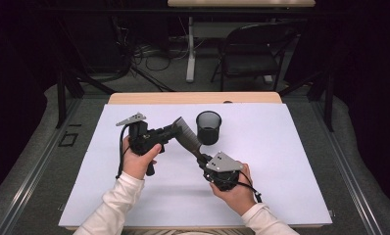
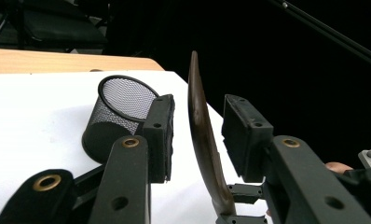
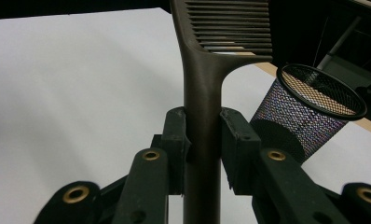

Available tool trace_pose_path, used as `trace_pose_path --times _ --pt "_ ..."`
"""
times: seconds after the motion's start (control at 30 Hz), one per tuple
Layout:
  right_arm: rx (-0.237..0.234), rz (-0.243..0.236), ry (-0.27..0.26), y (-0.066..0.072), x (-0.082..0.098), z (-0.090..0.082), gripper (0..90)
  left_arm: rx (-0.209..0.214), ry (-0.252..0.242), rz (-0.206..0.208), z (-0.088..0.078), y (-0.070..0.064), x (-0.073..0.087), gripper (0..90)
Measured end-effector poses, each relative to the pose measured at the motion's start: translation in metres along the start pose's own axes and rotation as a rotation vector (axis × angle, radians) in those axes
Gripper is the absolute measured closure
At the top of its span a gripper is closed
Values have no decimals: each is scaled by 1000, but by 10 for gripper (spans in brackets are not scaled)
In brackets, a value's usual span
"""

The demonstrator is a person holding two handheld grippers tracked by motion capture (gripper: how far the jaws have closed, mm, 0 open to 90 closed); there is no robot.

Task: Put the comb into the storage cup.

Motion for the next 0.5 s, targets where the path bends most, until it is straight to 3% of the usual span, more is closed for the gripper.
trace_pose_path --times 0.5 --pt "-11 15 -4 1 1 1 728 15 18 -14 7 -1 6 699"
Point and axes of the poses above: each handheld gripper's, and its own axes: z roughly forward along the jaws, x roughly out of its underside, y roughly to its left, the point moved 4 cm from there along z, roughly forward along the jaws, and after that the axes turned 6 degrees about z, right-handed, at the moved point
